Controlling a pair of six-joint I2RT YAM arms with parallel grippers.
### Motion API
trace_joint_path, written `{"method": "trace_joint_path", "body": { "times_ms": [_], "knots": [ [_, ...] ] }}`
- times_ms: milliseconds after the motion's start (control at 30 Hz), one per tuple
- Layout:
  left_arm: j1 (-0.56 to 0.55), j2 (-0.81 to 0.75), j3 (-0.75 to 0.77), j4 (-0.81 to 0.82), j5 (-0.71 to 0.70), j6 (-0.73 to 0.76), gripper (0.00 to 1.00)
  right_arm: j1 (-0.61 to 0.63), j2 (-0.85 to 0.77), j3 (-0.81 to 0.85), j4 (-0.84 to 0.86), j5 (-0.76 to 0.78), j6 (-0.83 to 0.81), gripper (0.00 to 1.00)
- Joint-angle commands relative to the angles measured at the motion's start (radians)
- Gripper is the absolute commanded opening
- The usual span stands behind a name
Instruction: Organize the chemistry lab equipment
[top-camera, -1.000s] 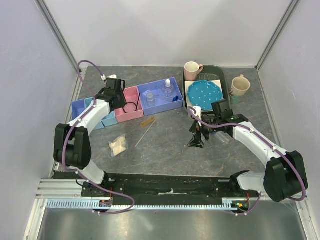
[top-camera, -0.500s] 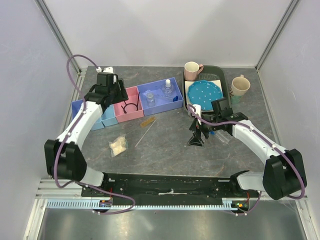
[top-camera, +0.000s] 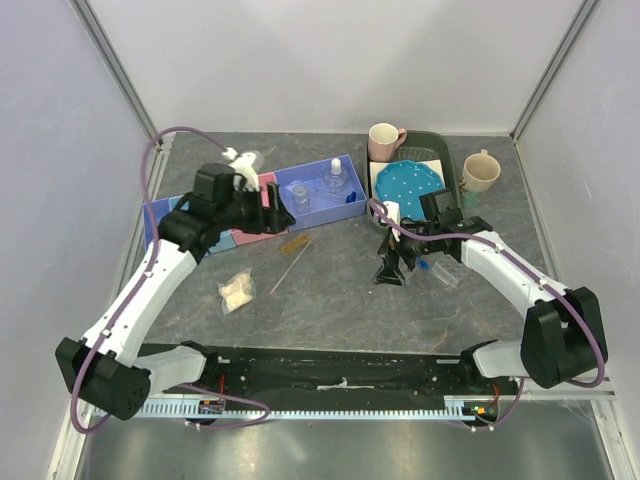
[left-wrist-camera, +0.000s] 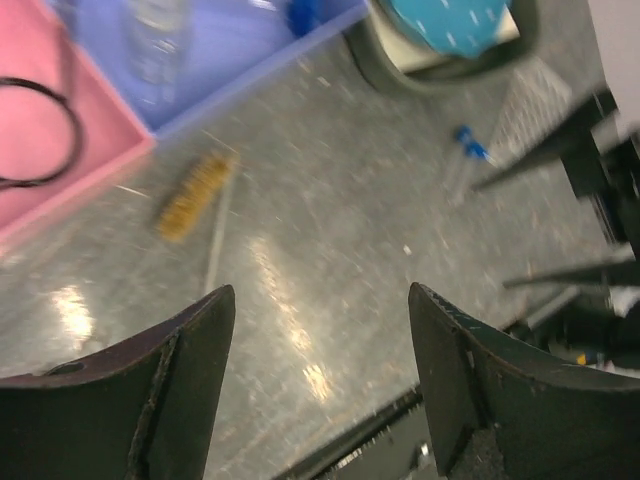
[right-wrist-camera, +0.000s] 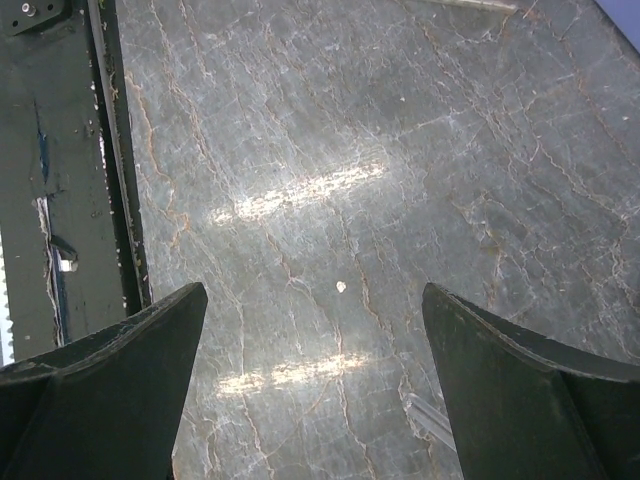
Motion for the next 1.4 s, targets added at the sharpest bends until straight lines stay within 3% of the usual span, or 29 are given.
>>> {"method": "trace_joint_path", "body": {
  "times_ms": [0, 133, 500, 733, 1167, 1367],
  "knots": [
    [-0.133, 0.033, -0.046, -0.068, -0.024, 0.040, 0.74, -0.003, 0.016, 0.043, 0.009, -0.006, 0.021, 0.96],
    [-0.209, 0.138, -0.069, -0.097, -0.114, 0.031, 0.70, -0.003, 0.014, 0.040, 0.014, 0.008, 0.030, 0.97],
    [-0.264, 0.471, -0.042, -0.079, -0.272, 0.017, 0.49, -0.006, -0.016, -0.006, 0.046, 0.022, 0.053, 0.96],
    [-0.278, 0.579, -0.016, -0.082, -0.350, 0.023, 0.48, -0.013, -0.029, -0.023, 0.057, 0.025, 0.059, 0.96],
    [-0.296, 0.558, -0.011, -0.059, -0.315, 0.035, 0.46, -0.015, -0.012, -0.016, 0.058, 0.019, 0.064, 0.96],
    [-0.282, 0.537, -0.012, -0.057, -0.367, 0.063, 0.48, -0.015, -0.003, -0.010, 0.061, 0.016, 0.064, 0.97]
  ]
}}
